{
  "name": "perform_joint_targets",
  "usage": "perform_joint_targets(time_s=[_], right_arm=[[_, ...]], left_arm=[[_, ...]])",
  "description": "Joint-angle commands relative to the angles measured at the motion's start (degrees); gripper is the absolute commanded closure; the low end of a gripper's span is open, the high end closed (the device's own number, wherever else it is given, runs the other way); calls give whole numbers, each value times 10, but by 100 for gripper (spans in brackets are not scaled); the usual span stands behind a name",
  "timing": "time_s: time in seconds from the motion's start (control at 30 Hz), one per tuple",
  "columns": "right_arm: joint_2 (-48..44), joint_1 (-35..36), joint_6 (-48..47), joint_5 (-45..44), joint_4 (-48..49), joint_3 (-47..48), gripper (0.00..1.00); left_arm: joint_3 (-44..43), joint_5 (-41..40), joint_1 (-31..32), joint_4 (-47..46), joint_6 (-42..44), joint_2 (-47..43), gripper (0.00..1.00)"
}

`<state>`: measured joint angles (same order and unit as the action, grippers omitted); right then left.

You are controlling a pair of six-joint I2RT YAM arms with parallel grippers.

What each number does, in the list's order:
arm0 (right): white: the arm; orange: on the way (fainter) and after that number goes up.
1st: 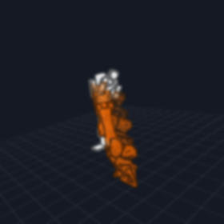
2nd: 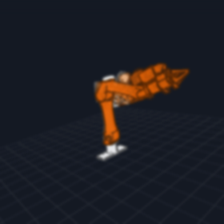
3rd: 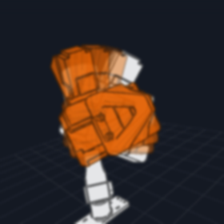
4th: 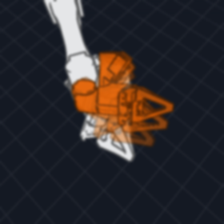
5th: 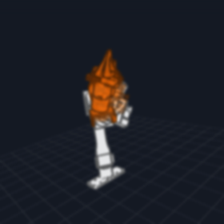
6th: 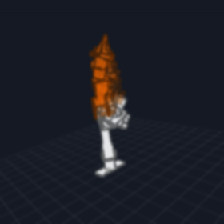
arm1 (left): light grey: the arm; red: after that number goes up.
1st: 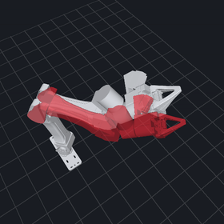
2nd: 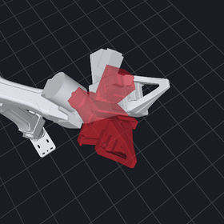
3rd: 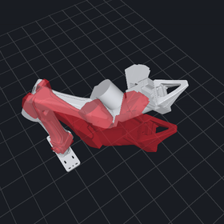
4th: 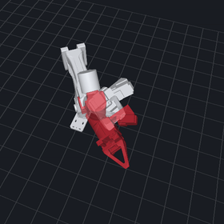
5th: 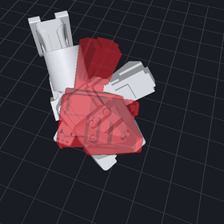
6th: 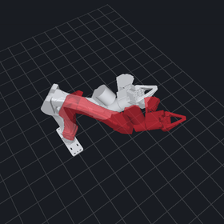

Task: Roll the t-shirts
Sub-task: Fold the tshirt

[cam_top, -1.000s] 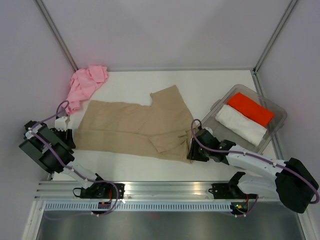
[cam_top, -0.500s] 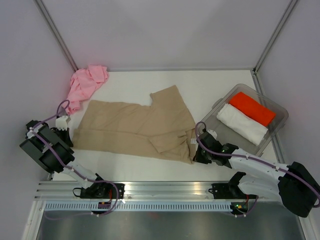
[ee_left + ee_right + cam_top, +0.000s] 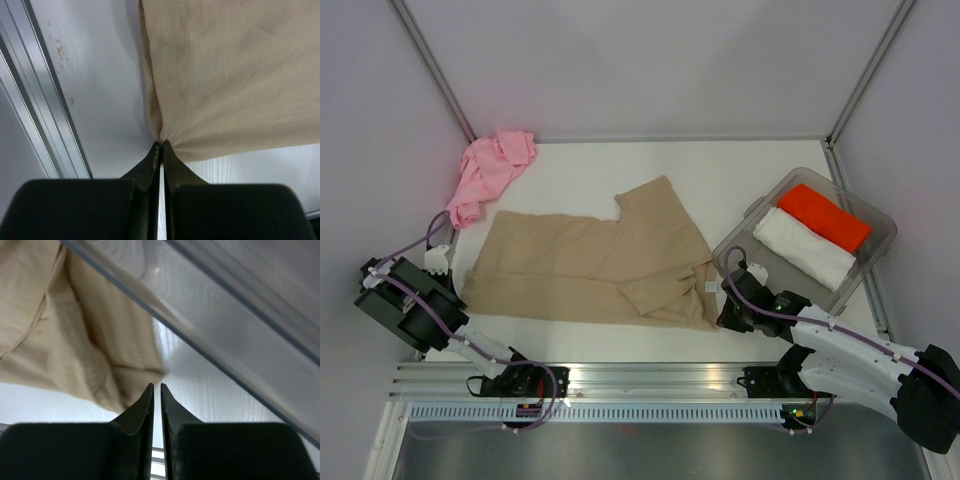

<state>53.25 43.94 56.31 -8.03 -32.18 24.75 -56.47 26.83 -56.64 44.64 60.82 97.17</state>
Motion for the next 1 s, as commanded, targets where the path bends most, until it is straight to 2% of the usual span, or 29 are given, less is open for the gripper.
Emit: perform_joint_targets(time_s=[0.0,0.07,0.1,0.2,0.27,0.43,0.6,0.73,0.83,0.87,0.9,0.97], right_arm=[[-5,0,8,-16,-31,-7,84],[-4,1,-8,-16,-33,-1,68],[-8,1,-15,-16,-33,12,65],[-10,19,-39,-31,-18,46,63],[-3,56,-55,-44,3,63,61],[72,142,-64,-65,59,78,58],[138,155,-54,-78,71,79,58],[134,158,-38,-105,49,79,64],[114,158,-30,-103,50,67,81],[112,158,-26,-101,54,57,95],[102,158,-23,-99,60,50,100],[82,158,-4,-101,61,34,100]], left_arm=[[3,-51,-45,7,64,-2,98],[-1,-44,-51,11,77,0,98],[0,-37,-51,29,86,-2,98],[11,-11,-51,55,111,-9,98],[11,-6,-51,56,111,-9,98],[-18,-8,-56,60,92,7,98],[-28,-6,-57,62,91,7,98],[-27,-2,-57,62,92,4,98],[-27,-3,-58,62,91,7,98],[-27,-3,-57,63,91,7,98],[-28,-3,-58,62,91,7,98],[-29,-5,-57,62,91,7,98]])
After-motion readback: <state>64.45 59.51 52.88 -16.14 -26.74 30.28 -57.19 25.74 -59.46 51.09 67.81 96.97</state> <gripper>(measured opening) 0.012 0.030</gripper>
